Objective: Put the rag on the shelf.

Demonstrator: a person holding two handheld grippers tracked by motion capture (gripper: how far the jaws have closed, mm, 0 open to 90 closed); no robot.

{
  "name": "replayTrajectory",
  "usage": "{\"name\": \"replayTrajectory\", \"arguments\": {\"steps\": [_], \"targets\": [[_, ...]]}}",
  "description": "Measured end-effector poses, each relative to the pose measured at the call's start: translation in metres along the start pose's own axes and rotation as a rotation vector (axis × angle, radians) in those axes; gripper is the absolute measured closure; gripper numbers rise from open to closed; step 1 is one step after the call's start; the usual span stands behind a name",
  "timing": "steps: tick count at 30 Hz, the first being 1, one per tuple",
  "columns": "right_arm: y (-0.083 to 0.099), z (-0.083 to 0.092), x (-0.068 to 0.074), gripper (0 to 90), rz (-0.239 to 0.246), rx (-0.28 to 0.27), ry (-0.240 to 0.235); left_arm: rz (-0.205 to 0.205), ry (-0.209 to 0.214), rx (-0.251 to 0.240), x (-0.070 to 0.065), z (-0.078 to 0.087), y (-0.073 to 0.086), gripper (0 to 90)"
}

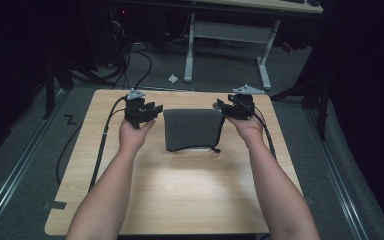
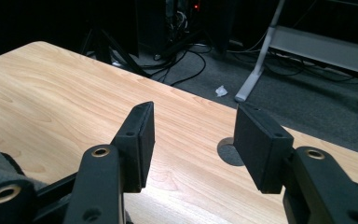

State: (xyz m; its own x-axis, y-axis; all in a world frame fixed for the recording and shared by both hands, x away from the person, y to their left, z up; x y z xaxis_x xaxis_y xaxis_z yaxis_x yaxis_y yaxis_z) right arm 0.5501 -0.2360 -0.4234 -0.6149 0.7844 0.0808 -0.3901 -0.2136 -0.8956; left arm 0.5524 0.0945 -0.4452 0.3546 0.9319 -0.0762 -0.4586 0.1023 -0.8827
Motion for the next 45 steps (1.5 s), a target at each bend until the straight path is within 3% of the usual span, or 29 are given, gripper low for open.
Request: {"name": "replayTrajectory", "arguments": {"steps": [11,15,20,27,38,45], "targets": [[0.005,0.015,0.001,48.0,0.009,-0.015,0.025,0.019,-0.040,-0.032,0.019,0.020,0.004,55.2],[0.008,0.022,0.001,48.0,0.020,-0.017,0.036,0.004,-0.052,-0.039,0.023,0.029,0.007,55.2],[0.010,0.032,0.003,47.9,0.031,-0.019,0.050,0.020,-0.054,-0.051,0.028,0.038,0.012,55.1],[0.014,0.045,0.009,47.4,0.051,-0.022,0.057,0.013,-0.059,-0.050,0.033,0.053,0.024,55.0],[0.024,0.067,0.036,46.6,0.103,-0.013,0.058,0.029,-0.022,-0.066,0.033,0.084,0.045,54.4],[0.038,0.083,0.061,46.1,0.128,-0.013,0.047,-0.008,0.014,-0.045,0.017,0.105,0.072,53.7]]}}
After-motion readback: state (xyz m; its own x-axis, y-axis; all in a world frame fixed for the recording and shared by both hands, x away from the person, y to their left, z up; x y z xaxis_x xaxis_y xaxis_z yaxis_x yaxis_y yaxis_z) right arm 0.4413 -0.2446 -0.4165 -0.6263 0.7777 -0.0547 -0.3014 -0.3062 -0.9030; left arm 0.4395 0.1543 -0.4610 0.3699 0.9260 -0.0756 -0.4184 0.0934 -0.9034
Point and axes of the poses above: each handheld gripper's, and its own axes: z roughly backward along the jaws, y roughly out of its underside, x roughly to its left, the point moved 3 cm from there along -z, roughly forward along the jaws, and after that the axes turned 15 degrees about -y, right-handed, at the moved point
